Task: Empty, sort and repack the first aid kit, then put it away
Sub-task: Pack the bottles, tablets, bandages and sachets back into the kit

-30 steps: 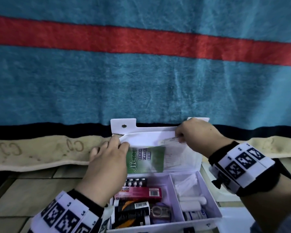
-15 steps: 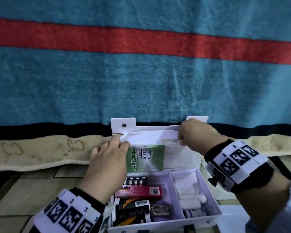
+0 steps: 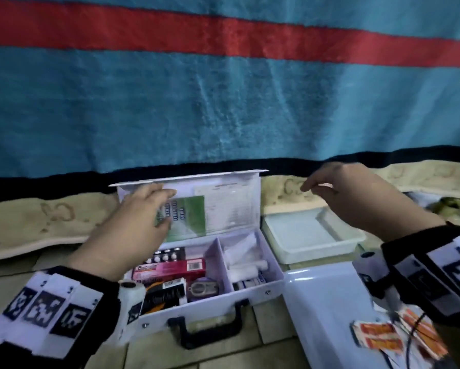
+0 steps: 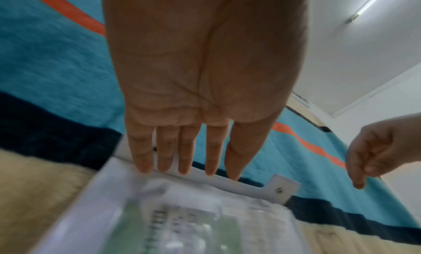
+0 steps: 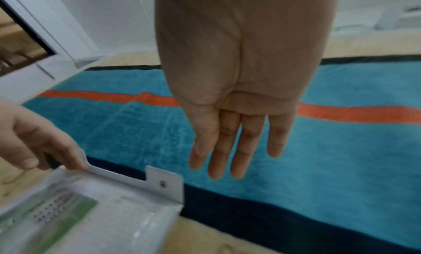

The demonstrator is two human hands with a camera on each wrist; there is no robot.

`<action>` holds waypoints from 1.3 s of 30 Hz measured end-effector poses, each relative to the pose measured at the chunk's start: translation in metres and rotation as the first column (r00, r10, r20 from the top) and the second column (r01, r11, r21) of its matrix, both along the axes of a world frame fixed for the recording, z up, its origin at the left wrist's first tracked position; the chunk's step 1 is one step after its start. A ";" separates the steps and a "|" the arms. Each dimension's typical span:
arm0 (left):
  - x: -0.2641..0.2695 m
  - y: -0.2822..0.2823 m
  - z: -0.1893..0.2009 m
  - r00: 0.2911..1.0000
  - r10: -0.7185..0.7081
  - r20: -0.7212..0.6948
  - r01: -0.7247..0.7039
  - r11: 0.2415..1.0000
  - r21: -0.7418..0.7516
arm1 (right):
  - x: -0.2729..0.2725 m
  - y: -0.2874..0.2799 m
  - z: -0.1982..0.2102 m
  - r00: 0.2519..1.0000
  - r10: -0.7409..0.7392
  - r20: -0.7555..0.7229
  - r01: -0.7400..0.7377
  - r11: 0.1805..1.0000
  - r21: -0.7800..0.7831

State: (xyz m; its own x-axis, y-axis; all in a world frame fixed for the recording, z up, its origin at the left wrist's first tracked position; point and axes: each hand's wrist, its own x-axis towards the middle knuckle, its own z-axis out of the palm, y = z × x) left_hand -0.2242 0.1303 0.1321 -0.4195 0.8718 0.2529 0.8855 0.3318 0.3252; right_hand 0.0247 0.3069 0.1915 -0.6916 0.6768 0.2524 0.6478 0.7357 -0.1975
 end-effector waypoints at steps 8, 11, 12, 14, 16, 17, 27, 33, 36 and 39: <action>0.124 0.039 -0.026 0.957 -0.263 0.124 0.282 0.944 -0.173 | 0.151 0.019 -0.051 0.829 -0.208 0.519 0.349 0.918 -0.188; 0.149 0.050 -0.041 0.956 -0.267 0.124 0.291 0.916 -0.277 | 0.179 0.011 -0.081 0.805 -0.152 0.573 0.360 0.894 -0.268; 0.153 0.053 -0.044 0.963 -0.245 0.116 0.269 0.915 -0.300 | 0.184 0.009 -0.090 0.812 -0.141 0.567 0.353 0.892 -0.284; 0.156 0.055 -0.047 0.978 -0.183 0.094 0.204 0.925 -0.319 | 0.191 0.005 -0.106 0.833 -0.128 0.538 0.335 0.892 -0.305; 0.158 0.057 -0.047 0.991 -0.116 0.069 0.132 0.938 -0.319 | 0.191 0.002 -0.119 0.839 -0.108 0.533 0.321 0.889 -0.326; 0.159 0.057 -0.046 0.994 -0.086 0.062 0.101 0.942 -0.320 | 0.190 0.001 -0.126 0.838 -0.084 0.539 0.311 0.886 -0.345; 0.159 0.064 -0.050 0.986 0.024 0.167 0.021 0.965 -0.263 | 0.153 0.000 -0.144 0.963 -0.133 0.234 0.213 0.908 -0.361; 0.160 0.062 -0.052 0.984 0.039 0.172 0.004 0.971 -0.240 | 0.143 -0.001 -0.128 0.992 -0.120 0.035 0.120 0.850 -0.513; 0.160 0.063 -0.052 0.981 0.046 0.189 0.000 0.972 -0.236 | 0.152 0.001 -0.121 0.990 -0.123 0.072 0.143 0.850 -0.508; 0.158 0.065 -0.054 0.982 0.045 0.181 0.002 0.968 -0.250 | 0.153 -0.004 -0.120 0.987 -0.121 0.105 0.155 0.889 -0.431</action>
